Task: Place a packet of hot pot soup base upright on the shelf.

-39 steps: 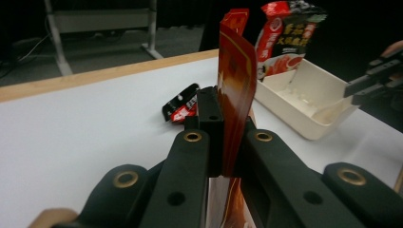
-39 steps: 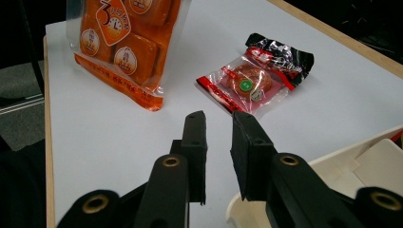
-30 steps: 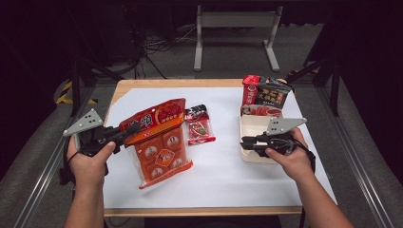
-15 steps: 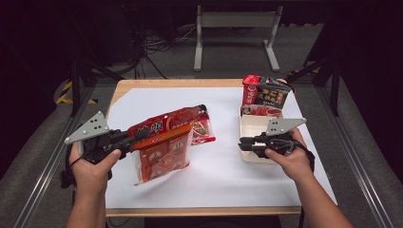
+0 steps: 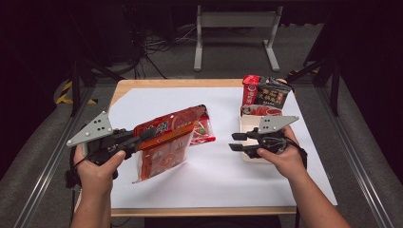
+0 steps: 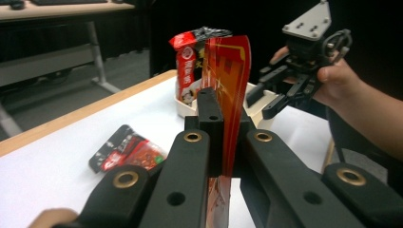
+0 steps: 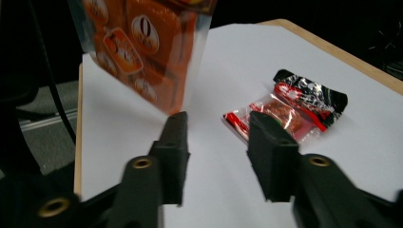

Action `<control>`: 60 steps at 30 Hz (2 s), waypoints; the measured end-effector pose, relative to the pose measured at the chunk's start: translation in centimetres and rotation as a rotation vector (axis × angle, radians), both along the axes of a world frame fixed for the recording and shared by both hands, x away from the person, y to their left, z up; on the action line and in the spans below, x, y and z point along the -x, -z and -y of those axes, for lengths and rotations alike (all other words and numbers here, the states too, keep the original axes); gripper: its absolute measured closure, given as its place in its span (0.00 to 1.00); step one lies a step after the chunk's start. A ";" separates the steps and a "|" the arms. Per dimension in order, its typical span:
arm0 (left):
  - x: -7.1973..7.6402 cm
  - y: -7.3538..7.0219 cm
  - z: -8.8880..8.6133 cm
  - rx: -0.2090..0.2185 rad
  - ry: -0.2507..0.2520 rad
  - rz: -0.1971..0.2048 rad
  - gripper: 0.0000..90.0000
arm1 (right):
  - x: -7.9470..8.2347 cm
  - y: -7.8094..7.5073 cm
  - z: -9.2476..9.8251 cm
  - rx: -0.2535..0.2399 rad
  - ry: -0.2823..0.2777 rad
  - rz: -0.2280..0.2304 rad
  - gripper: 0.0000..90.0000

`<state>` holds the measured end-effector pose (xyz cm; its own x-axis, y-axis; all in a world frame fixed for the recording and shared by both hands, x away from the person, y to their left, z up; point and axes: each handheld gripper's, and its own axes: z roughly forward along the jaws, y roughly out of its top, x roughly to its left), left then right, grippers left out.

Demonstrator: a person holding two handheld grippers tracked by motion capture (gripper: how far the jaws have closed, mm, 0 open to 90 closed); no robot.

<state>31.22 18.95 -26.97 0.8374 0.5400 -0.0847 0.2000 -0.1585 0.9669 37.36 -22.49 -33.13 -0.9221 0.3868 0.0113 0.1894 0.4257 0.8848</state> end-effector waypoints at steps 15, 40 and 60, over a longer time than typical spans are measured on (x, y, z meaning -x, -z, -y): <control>-0.4 -0.3 2.2 0.014 0.051 0.029 1.00 | -0.8 0.8 -3.6 -0.021 -0.064 -0.002 0.27; -0.6 -0.1 4.3 0.060 0.141 0.092 1.00 | -1.4 2.0 -7.2 -0.084 -0.189 0.085 0.25; -0.8 0.1 3.4 0.083 0.120 0.084 1.00 | -0.5 2.2 -7.9 -0.059 -0.278 0.071 0.62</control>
<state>31.98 15.51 -27.11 0.9017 0.4293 -0.0516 0.1020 -0.0954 0.9902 37.85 -14.59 -35.30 -0.9919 0.1202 -0.0417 0.0100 0.4003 0.9164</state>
